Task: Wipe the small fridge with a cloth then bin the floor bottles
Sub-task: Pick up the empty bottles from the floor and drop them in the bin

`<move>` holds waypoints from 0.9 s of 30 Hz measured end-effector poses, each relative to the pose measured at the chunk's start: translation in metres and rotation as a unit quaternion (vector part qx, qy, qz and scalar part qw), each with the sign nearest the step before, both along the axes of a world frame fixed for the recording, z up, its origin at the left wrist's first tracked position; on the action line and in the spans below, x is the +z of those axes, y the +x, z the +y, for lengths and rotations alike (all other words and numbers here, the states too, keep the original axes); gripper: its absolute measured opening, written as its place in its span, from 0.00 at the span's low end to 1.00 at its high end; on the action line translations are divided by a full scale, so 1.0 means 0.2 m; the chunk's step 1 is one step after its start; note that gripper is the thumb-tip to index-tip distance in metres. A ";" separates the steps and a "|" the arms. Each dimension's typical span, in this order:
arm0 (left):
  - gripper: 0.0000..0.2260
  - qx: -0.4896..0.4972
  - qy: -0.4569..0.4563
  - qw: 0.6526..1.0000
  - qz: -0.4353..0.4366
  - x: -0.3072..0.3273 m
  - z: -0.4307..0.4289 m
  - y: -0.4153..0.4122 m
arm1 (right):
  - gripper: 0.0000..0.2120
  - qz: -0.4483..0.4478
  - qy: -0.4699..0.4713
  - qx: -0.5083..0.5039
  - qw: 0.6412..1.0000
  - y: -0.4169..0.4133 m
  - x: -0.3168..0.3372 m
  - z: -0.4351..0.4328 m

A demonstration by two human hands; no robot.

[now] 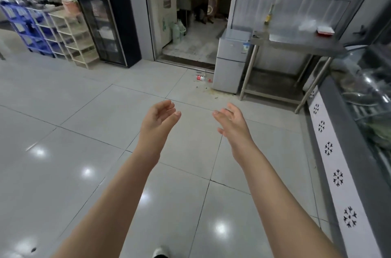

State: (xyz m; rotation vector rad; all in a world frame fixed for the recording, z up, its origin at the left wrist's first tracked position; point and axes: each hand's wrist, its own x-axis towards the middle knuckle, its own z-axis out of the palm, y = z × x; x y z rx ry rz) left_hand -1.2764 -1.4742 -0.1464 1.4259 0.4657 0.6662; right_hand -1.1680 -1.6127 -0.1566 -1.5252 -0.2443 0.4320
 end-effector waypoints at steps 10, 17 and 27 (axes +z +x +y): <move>0.14 -0.054 -0.006 0.998 0.011 -0.04 0.84 0.68 | 0.29 -0.009 -0.019 -0.068 0.997 0.61 0.04 0.74; 0.17 -0.082 -0.010 0.997 0.011 -0.11 1.28 1.34 | 0.30 -0.003 -0.013 -0.084 0.996 1.24 -0.05 1.14; 0.15 -0.096 -0.009 0.995 0.023 -0.10 1.83 2.37 | 0.29 0.023 -0.006 -0.083 0.996 2.26 -0.09 1.72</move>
